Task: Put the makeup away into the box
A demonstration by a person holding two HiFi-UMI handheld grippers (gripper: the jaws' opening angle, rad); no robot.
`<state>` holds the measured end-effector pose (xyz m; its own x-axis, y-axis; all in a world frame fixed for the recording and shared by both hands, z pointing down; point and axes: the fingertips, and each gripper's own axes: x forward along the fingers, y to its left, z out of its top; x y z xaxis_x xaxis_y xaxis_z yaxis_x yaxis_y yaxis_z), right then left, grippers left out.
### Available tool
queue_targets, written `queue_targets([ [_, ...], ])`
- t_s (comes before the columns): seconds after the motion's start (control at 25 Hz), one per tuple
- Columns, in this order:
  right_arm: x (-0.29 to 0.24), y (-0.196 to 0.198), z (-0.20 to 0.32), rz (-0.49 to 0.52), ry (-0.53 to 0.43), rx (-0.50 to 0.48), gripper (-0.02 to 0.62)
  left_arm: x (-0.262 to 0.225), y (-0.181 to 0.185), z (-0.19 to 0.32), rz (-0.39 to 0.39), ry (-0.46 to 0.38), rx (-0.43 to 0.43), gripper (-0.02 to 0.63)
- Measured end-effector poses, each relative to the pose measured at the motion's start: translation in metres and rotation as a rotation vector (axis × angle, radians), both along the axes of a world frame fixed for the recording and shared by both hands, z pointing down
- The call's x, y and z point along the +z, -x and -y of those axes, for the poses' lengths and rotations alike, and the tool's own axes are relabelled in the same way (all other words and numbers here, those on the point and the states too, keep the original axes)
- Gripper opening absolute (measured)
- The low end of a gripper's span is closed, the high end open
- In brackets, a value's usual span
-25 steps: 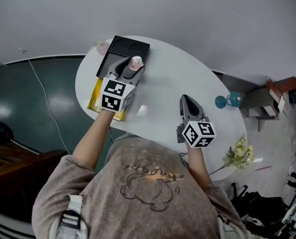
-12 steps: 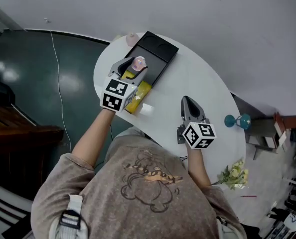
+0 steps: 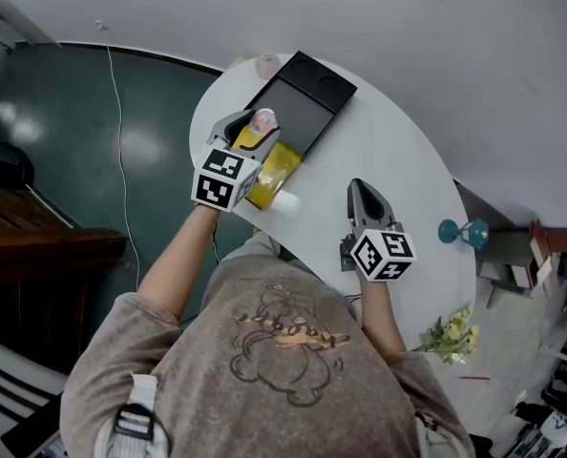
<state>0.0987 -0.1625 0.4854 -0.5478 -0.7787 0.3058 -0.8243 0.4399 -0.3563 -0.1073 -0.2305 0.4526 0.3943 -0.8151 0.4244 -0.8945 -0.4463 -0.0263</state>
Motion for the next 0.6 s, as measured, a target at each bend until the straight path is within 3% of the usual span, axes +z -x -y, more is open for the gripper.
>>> queue_targets([
  [0.6,0.011,-0.003,-0.005,-0.01,0.03,0.059,0.003,0.078,0.0,-0.007,0.021,0.165,0.057,0.25],
])
